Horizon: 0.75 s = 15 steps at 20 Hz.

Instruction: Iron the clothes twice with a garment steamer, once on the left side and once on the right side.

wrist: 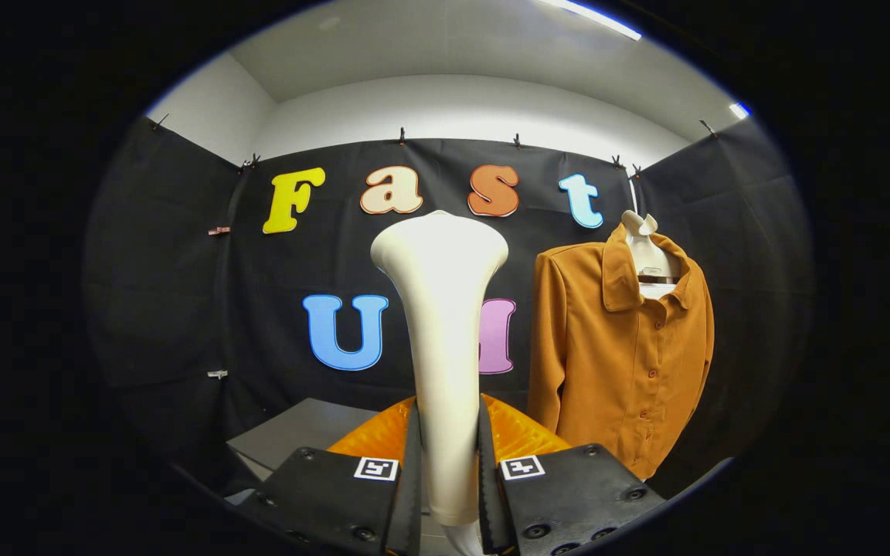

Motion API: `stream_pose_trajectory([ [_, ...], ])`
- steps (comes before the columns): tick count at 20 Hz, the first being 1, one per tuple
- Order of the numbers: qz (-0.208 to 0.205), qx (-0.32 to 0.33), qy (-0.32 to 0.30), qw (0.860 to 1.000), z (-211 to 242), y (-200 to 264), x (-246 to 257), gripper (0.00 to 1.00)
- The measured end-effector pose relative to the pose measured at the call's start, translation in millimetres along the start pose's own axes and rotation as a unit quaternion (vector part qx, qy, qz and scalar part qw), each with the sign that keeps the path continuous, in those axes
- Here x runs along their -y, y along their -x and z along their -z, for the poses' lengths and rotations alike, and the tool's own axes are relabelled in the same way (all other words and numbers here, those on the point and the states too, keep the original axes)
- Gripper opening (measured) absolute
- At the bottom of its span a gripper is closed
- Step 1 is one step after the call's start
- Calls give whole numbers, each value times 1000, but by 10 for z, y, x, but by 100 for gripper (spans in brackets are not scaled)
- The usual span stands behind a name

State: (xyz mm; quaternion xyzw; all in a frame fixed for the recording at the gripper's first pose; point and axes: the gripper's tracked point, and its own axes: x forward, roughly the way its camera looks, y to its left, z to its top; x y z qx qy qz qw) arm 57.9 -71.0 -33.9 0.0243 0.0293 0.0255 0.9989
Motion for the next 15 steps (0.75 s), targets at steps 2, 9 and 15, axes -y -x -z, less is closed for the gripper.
stream_pose_trajectory([
  [2, 0, 1, 1, 1000, -6, -1, 0, 33],
  [9, 2, 2, 1, 1000, -11, 3, 5, 33],
  [15, 0, 9, 6, 1000, -37, 27, -19, 33],
])
